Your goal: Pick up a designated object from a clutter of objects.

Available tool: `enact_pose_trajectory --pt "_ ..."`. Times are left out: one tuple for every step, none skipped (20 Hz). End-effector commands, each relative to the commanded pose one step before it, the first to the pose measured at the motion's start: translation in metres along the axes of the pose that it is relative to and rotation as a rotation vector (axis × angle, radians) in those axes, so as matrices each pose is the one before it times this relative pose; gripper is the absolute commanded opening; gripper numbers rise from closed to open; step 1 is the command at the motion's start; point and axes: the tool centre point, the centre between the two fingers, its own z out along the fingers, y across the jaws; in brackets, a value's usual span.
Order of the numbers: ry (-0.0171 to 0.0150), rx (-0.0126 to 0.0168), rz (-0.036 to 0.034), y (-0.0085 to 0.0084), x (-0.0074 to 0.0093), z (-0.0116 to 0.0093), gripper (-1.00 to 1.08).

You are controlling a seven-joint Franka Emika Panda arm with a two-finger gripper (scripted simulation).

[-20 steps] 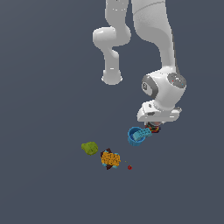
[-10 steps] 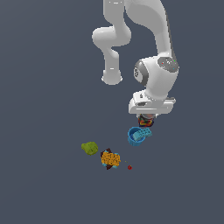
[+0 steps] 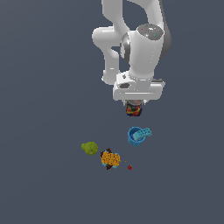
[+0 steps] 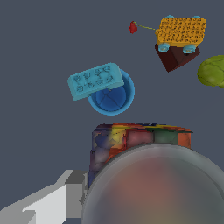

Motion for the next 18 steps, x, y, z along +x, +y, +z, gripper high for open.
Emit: enact_pose_trajectory --pt "0.00298 0.00218 -0.00032 0.02073 -0.00284 -0.02536 -1.0" --pt "-0.00004 0.00069 0.00003 0.00844 -0.00111 -0.00956 -1.0" --pt "0.0 0.0 0.0 0.00827 -0.0011 -0.00954 -1.0" --pt "0.0 0.0 0.0 0.00829 -0.00108 -0.00954 -1.0" --pt "0.0 0.0 0.0 0.00824 -0.00105 -0.00947 -1.0" --pt "0.0 0.0 0.0 0.00819 -0.00101 -0.00939 -1.0" --pt "0.0 0.0 0.0 0.00813 -0.00098 -0.0093 -1.0" --pt "-0.00002 0.00031 0.00062 0.00846 -0.00091 -0.0092 -1.0" --pt "0.0 0.0 0.0 0.008 -0.00089 -0.0091 -1.0" --pt "0.0 0.0 0.0 0.00793 -0.00084 -0.00899 -1.0" --pt "0.00002 -0.00062 0.0003 0.00778 -0.00079 -0.00887 -1.0" --pt "0.00002 -0.00062 0.00031 0.00765 -0.00073 -0.00871 -1.0" --pt "0.0 0.0 0.0 0.00754 -0.00065 -0.00847 -1.0" --pt "0.00002 -0.00064 0.00027 0.00718 -0.00059 -0.00817 -1.0" --pt "0.0 0.0 0.0 0.00693 -0.00049 -0.00772 -1.0" --pt "0.00002 -0.00065 0.00022 0.00638 -0.00042 -0.00728 -1.0" --pt "0.00003 -0.00066 0.00019 0.00595 -0.00033 -0.0068 -1.0" --pt "0.0 0.0 0.0 0.00569 -0.00023 -0.00628 -1.0"
